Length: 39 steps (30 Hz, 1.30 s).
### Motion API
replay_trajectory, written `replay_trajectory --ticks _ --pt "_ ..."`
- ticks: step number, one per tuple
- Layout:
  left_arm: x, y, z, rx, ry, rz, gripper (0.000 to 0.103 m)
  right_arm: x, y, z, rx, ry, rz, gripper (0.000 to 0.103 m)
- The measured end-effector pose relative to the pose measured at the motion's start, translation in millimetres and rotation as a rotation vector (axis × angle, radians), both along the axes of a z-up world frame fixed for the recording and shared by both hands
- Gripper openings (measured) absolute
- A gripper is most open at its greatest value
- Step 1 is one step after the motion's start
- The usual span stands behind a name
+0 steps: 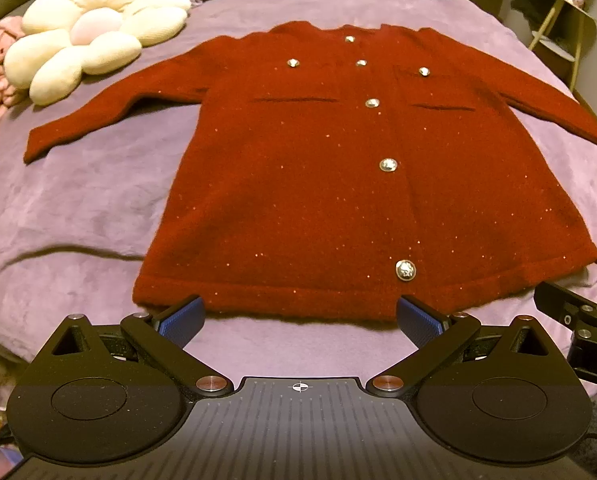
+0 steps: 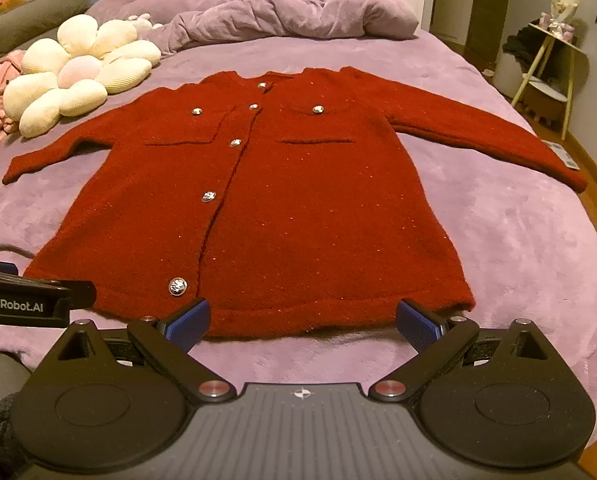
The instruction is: Fold small clothes
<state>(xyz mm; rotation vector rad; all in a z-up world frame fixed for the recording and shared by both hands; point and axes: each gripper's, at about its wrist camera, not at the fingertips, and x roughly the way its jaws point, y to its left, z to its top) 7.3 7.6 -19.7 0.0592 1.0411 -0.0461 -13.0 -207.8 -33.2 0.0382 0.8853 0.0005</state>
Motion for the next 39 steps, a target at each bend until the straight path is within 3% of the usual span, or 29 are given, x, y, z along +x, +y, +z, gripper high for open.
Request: replay_trajectory --ticks 12,15,19,22,23,24,26,27,33,36,39 --pt "11.1 1.8 -18.1 -0.017 0.041 0.004 0.103 -1.2 -15.4 -17.4 0.097 -0.071 0.040 0.099" --pt "19.9 2.7 -23.6 -0.035 0.041 0.005 0.103 6.8 -30.9 -23.4 0.174 -0.110 0.032 0.099" --pt "44.3 8.4 -27.2 -0.061 0.001 0.032 0.103 40.9 -97.8 -19.5 0.236 -0.262 -0.155 0.098" --pt "71.2 14.0 -31.2 -0.125 -0.053 0.070 0.103 74.4 -169.8 -15.3 0.280 -0.365 -0.366 0.089" --pt "79.6 14.4 -32.3 -0.146 -0.062 0.084 0.103 88.5 -199.3 -16.2 0.305 -0.384 -0.445 0.082" --pt "92.8 14.9 -34.9 -0.179 -0.068 0.102 0.103 99.3 -221.1 -17.9 0.322 -0.391 -0.502 0.076" --pt "111.3 12.3 -39.8 -0.200 -0.062 0.129 0.103 124.6 -272.3 -27.1 0.369 -0.389 -0.633 0.050" --pt "123.0 9.6 -43.5 -0.206 -0.057 0.147 0.103 133.9 -292.6 -32.5 0.396 -0.380 -0.689 0.045" --pt "156.4 -0.9 -58.8 -0.224 -0.074 0.181 0.103 166.1 -395.6 -82.2 0.661 -0.359 -0.971 0.039" --pt "164.7 -3.6 -67.1 -0.239 -0.059 0.165 0.103 177.2 -412.5 -109.6 0.757 -0.347 -1.011 0.038" --pt "172.5 -2.1 -75.6 -0.249 -0.032 0.157 0.103 186.9 -418.3 -123.2 0.781 -0.375 -1.032 0.026"
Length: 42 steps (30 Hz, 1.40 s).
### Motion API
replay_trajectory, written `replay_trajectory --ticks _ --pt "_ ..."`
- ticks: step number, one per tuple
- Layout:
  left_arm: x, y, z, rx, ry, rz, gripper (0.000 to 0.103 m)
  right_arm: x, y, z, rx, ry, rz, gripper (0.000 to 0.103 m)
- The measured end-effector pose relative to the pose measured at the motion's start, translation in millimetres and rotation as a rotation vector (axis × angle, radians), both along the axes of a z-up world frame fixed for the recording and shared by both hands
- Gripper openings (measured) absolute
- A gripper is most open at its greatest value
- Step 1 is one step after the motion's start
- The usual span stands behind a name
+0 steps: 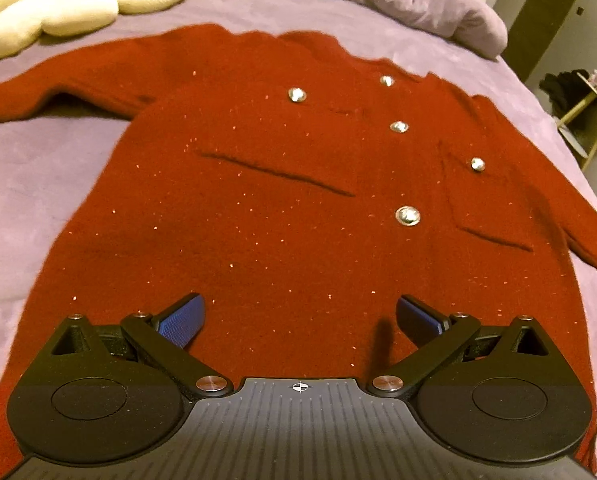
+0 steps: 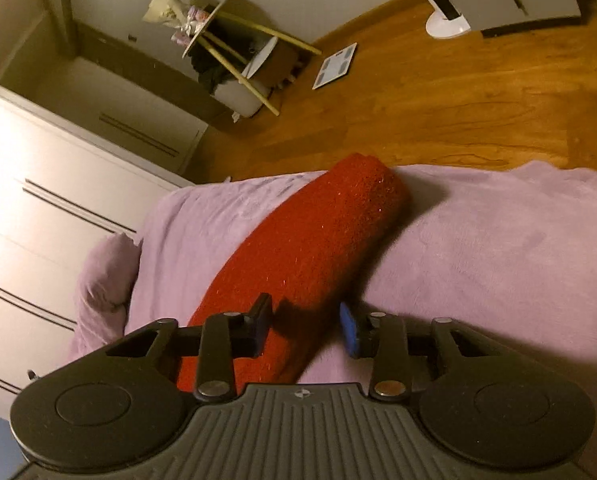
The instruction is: Fold small clothes
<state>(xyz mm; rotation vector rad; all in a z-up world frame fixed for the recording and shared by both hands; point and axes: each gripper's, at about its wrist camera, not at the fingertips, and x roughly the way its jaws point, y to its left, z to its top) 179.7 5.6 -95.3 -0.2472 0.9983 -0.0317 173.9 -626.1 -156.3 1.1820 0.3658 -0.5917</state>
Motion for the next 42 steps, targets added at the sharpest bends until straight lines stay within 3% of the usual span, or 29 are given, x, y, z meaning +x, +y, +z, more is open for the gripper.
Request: replay_trajectory --ticks 4,7,9,12,14,15,16,17,18,23,25,28,30,34,35,37,38,39,42 --pt "5.5 7.5 -6.4 -0.024 0.003 -0.021 0.103 17.8 -8.3 1.7 -0.031 0.031 -0.001 0.011" --pt "11.0 11.1 -10.0 -0.037 0.026 -0.047 0.103 44.7 18.4 38.3 -0.308 0.188 0.090 0.009" --pt "14.3 12.6 -11.5 -0.039 0.039 -0.062 0.103 61.3 57.3 69.6 -0.501 0.157 0.206 0.009" --pt "17.3 16.6 -9.2 -0.058 0.051 -0.065 0.103 80.1 146.5 117.1 -0.748 0.027 0.473 0.009" --pt "19.4 19.3 -2.6 -0.092 0.048 -0.050 0.103 82.8 202.7 134.3 -0.819 -0.083 0.666 0.010" --pt "20.5 20.1 2.4 -0.117 0.034 -0.047 0.103 85.3 230.6 139.6 -0.820 -0.127 0.786 0.011" --pt "22.7 19.6 8.1 -0.147 0.016 -0.058 0.103 87.5 252.2 141.7 -0.803 -0.149 0.886 0.018" --pt "25.2 18.1 12.4 -0.169 0.002 -0.069 0.103 87.8 271.2 140.1 -0.780 -0.155 0.954 0.031" --pt "29.5 15.0 17.8 -0.193 -0.013 -0.086 0.103 86.9 282.4 137.0 -0.760 -0.153 0.980 0.036" --pt "69.6 -11.7 29.7 -0.312 -0.084 -0.172 0.103 71.3 281.4 107.5 -0.614 -0.072 0.941 0.038" --pt "96.4 -23.6 23.6 -0.373 -0.065 -0.182 0.102 57.6 272.7 97.1 -0.563 -0.047 0.909 0.038" --pt "127.6 -36.9 10.6 -0.465 -0.003 -0.147 0.076 36.0 266.3 89.5 -0.526 -0.016 0.881 0.038" --pt "144.8 -49.4 0.7 -0.497 0.033 -0.151 0.074 29.1 256.8 83.9 -0.492 -0.018 0.849 0.038" --pt "169.4 -66.7 -24.1 -0.466 0.099 -0.122 0.073 21.3 241.5 74.7 -0.432 -0.026 0.809 0.038" --pt "171.9 -66.0 -28.2 -0.482 0.107 -0.112 0.068 19.7 237.3 74.0 -0.426 -0.025 0.802 0.038" --pt "175.5 -66.7 -35.6 -0.526 0.122 -0.092 0.047 22.1 233.5 72.1 -0.415 -0.023 0.795 0.038" --pt "178.5 -69.4 -38.0 -0.515 0.130 -0.084 0.026 21.6 232.6 70.8 -0.409 -0.021 0.793 0.038" --pt "181.3 -72.9 -37.9 -0.485 0.127 -0.096 0.016 23.8 232.5 69.9 -0.401 -0.017 0.792 0.038" --pt "183.2 -71.7 -21.6 -0.456 0.074 -0.138 0.013 32.6 235.8 69.8 -0.380 -0.014 0.788 0.038"
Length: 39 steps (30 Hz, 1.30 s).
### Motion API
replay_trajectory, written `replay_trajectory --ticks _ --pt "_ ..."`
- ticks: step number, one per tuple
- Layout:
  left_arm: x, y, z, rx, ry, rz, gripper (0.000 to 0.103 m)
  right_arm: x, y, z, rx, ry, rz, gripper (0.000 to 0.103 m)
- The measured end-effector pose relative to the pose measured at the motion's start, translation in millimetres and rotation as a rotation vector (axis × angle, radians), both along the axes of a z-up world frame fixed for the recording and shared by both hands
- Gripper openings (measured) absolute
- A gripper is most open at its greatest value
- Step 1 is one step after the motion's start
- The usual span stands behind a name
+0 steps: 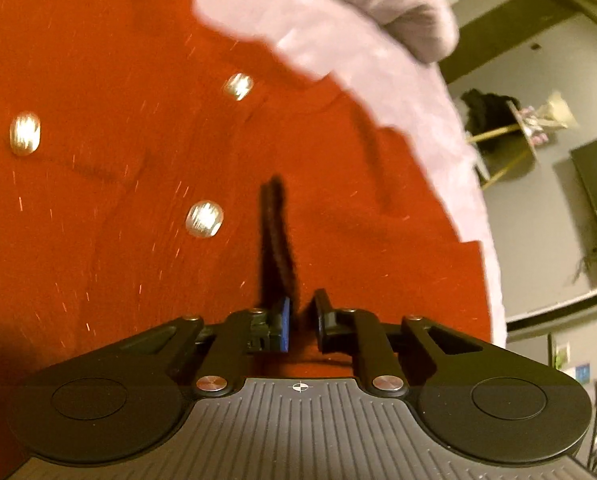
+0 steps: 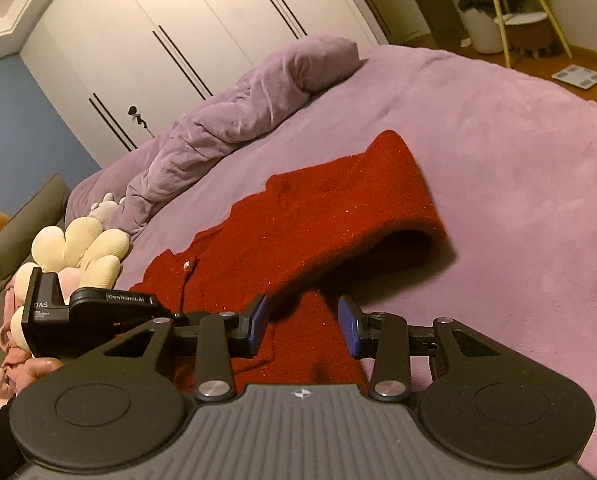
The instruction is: Fold small clothes
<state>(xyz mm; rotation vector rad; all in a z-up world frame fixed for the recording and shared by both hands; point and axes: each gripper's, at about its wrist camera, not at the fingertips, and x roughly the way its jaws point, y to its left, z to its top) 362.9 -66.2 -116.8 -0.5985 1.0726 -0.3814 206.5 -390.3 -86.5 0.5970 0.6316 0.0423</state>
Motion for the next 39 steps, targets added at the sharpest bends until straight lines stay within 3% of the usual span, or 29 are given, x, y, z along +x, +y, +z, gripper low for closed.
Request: replay_trajectory --ticks 4,5,8,11,14,17,19,20,21,23,26,32,36,39 --pt "-4.6 23.1 42.1 0.043 -0.161 -0.035 0.013 14.1 4.8 6.3 0.032 -0.017 0.010 0.043" --pt "-5.9 32.0 51.2 0.090 -0.197 -0.024 0.013 18.4 5.6 5.9 0.047 -0.013 0.013 0.046" --pt "-7.1 51.9 67.5 0.336 -0.314 0.017 0.013 35.6 10.8 -1.2 0.094 0.016 0.008 0.046" --pt "-7.9 66.5 55.0 0.503 -0.335 0.073 0.020 49.6 14.2 -10.0 0.158 0.035 -0.002 0.046" --pt "-2.5 70.8 33.4 0.460 -0.262 0.062 0.048 63.5 12.8 -21.7 0.236 0.060 -0.042 0.046" --pt "4.8 71.4 17.0 0.398 -0.233 0.082 0.052 75.0 9.7 -33.7 0.285 0.086 -0.092 0.043" --pt "13.9 77.7 14.5 0.339 -0.201 0.138 0.037 79.3 6.9 -40.1 0.320 0.098 -0.120 0.037" --pt "18.9 82.1 14.9 0.308 -0.181 0.159 0.018 79.8 5.6 -42.5 0.338 0.095 -0.134 0.027" --pt "21.5 85.9 16.6 0.284 -0.173 0.175 0.015 80.7 5.3 -43.8 0.347 0.091 -0.140 0.023" --pt "16.6 97.0 26.5 0.268 -0.216 0.184 0.013 82.9 8.5 -43.3 0.343 0.080 -0.139 0.020" --pt "9.2 102.1 52.2 0.316 -0.332 0.168 0.012 87.0 14.4 -40.6 0.346 0.062 -0.118 0.023" --pt "-3.2 128.0 83.7 0.505 -0.452 0.207 0.011 95.7 25.3 -39.0 0.304 0.082 -0.124 0.028" --pt "-3.2 141.8 64.7 0.556 -0.379 0.203 0.007 104.0 40.2 -37.2 0.207 0.091 -0.091 0.028" --pt "-3.4 141.2 47.9 0.573 -0.328 0.200 0.006 108.9 48.5 -35.4 0.084 0.111 -0.090 0.015"
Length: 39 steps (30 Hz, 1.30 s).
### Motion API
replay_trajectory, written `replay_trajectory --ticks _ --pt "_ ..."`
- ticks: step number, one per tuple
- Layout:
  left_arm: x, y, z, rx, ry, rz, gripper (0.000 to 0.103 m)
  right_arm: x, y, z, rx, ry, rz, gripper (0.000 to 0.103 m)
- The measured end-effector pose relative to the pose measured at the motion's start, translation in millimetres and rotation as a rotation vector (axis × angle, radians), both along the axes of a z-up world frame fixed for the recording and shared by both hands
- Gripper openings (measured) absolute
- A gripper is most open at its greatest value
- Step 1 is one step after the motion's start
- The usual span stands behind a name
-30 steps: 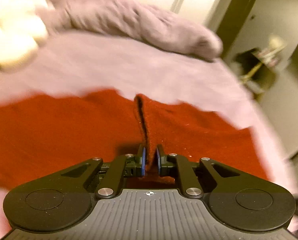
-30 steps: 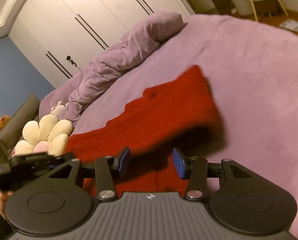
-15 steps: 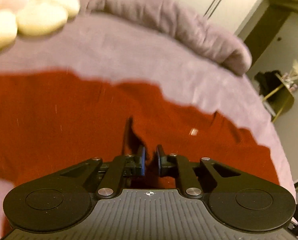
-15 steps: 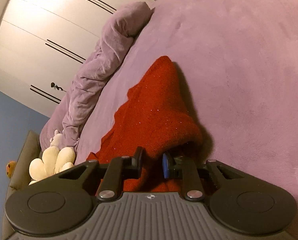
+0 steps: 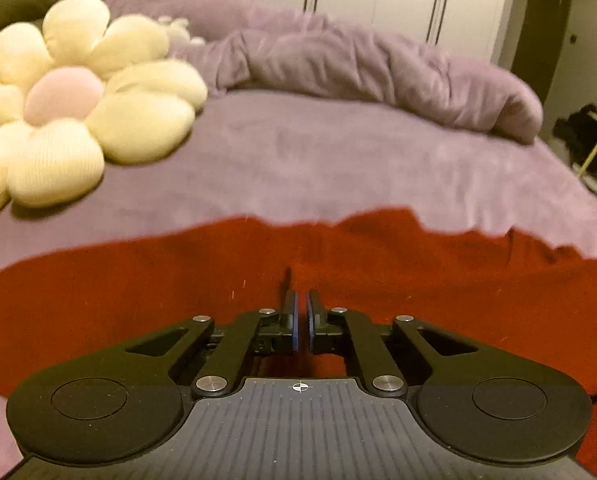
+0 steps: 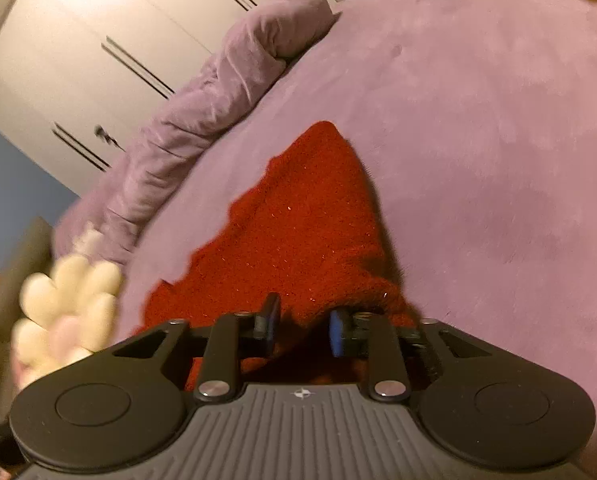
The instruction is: Fold small clothes
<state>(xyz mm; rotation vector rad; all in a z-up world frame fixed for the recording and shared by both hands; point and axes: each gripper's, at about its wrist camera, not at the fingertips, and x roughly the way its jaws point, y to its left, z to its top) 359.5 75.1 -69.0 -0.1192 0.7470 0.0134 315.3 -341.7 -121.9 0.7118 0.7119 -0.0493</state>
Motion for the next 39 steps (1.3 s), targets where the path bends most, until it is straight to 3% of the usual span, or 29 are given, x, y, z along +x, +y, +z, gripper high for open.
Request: replay_trajectory --ticks 5,8,11,12,14,16,18,20,25,27,30,32,34,36,39 --pt "0.4 -9.8 -11.8 -0.053 0.014 -0.033 0.005 -7.4 9.3 10.9 -0.271 -0.044 -0.045 0.009" --pt "4.4 -9.4 -14.2 -0.092 0.025 -0.028 0.009 -6.4 15.2 5.4 -0.315 -0.025 -0.015 0.009" --pt "5.1 -1.9 -20.0 -0.121 0.055 -0.033 0.036 -10.1 16.9 3.3 -0.324 -0.035 0.036 0.011" --pt "4.1 -0.7 -22.9 -0.112 0.061 -0.037 0.041 -11.4 16.0 3.2 -0.321 -0.040 0.043 0.011" --pt "3.7 0.9 -28.3 -0.122 0.080 -0.051 0.039 -13.2 12.9 2.4 -0.301 -0.046 0.047 0.011" --pt "3.8 4.1 -32.3 -0.183 0.095 -0.052 0.034 -12.5 13.1 0.9 -0.297 -0.042 0.050 0.011" --pt "6.2 2.7 -34.5 -0.223 0.102 -0.047 0.024 -11.9 17.3 0.7 -0.318 -0.042 0.056 0.011" --pt "9.8 -3.3 -34.4 -0.207 0.097 -0.062 0.014 -10.6 23.2 1.5 -0.351 -0.048 0.075 0.012" --pt "5.5 -13.6 -13.4 -0.085 -0.052 -0.067 0.012 -9.8 36.6 10.2 -0.374 -0.137 0.139 0.011" --pt "6.1 -14.6 -8.6 -0.022 -0.093 -0.036 0.012 -6.2 38.7 8.4 -0.382 -0.126 0.148 0.011" --pt "11.7 -24.8 -18.9 0.061 -0.047 -0.057 0.012 2.0 40.3 -2.3 -0.433 -0.031 0.134 0.013" --pt "10.1 -32.3 -27.4 0.110 -0.031 -0.076 0.013 -2.2 37.3 0.0 -0.403 -0.022 0.142 0.017" --pt "5.2 -31.1 -32.3 0.101 -0.033 -0.084 0.013 -14.5 34.7 11.9 -0.398 -0.016 0.167 0.021" --pt "5.1 -22.4 -34.5 0.043 -0.029 -0.069 0.013 -31.0 30.8 25.6 -0.408 -0.044 0.162 0.021" --pt "9.7 -14.7 -34.4 -0.023 -0.021 -0.039 0.013 -41.3 34.3 45.6 -0.494 -0.114 0.113 0.021"
